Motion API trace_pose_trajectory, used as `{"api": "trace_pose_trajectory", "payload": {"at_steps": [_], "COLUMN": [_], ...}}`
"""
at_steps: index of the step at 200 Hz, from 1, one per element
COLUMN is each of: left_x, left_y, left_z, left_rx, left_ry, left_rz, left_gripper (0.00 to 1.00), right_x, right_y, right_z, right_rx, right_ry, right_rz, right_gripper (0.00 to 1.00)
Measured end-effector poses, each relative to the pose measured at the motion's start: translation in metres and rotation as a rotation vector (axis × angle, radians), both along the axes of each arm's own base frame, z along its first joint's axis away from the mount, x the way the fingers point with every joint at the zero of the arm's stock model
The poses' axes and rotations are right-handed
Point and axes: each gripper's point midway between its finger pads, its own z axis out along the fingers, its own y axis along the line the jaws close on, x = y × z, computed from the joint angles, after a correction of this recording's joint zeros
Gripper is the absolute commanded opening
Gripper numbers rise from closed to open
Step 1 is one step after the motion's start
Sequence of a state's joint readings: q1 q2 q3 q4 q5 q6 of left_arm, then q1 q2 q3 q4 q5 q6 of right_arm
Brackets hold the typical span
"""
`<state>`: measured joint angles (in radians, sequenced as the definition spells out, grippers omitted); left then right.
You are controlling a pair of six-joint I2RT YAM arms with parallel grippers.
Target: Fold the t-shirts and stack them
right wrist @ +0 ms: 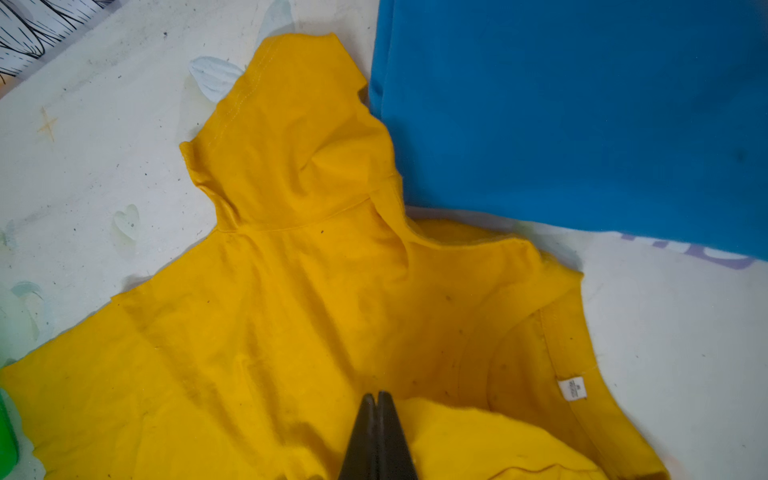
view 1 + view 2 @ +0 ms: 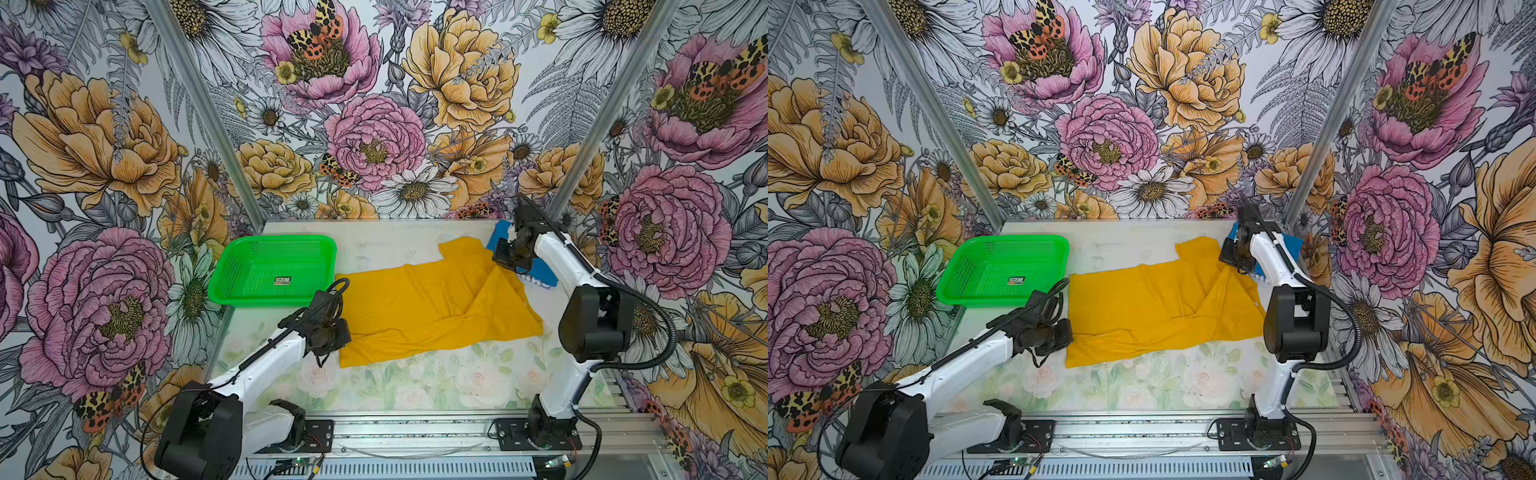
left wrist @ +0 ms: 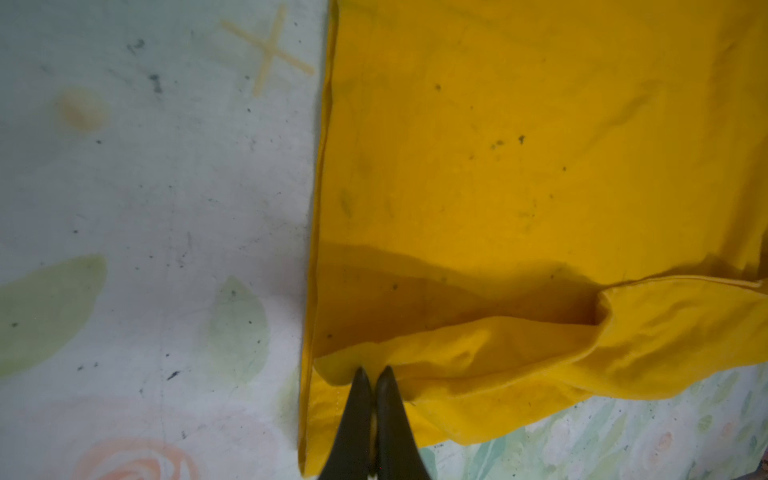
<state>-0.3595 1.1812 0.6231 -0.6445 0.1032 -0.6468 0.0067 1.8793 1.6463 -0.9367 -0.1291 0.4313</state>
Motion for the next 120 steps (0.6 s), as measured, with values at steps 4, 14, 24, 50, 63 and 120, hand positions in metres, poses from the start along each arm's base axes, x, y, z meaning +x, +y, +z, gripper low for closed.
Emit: {"api": "trace_pose_trajectory", "payload": {"at_steps": [4, 14, 24, 50, 63, 120], "left_x": [0.0, 0.0, 0.001, 0.004, 0.007, 0.022], "left_y": [0.001, 0.002, 0.002, 0.002, 0.002, 0.004], "left_z": [-0.001, -0.002, -0.003, -0.005, -0.006, 0.012], "left_rx": [0.001, 0.002, 0.0, -0.01, -0.01, -0.043], "left_ry": [0.003, 0.01, 0.012, 0.016, 0.022, -0.043], "left_rz": [0.002, 0.006, 0.008, 0.008, 0.006, 0.043], "left_gripper": [0.0, 0.0, 0.0, 0.0, 0.31, 0.99], "right_x": [0.002, 0.005, 0.008, 0.012, 0.013, 0.012], "right_y": [0.001, 0.002, 0.002, 0.001, 0.001, -0.008], "right_z": [-0.001, -0.002, -0.002, -0.005, -0.007, -0.002], "right_rx": [0.0, 0.0, 0.0, -0.004, -0.006, -0.014], "right_ry": [0.0, 0.002, 0.0, 0.002, 0.005, -0.01], "right_rz": [0.002, 0.003, 0.003, 0.001, 0.001, -0.009], "right_gripper": [0.0, 0.0, 0.0, 0.0, 0.05, 0.77]}}
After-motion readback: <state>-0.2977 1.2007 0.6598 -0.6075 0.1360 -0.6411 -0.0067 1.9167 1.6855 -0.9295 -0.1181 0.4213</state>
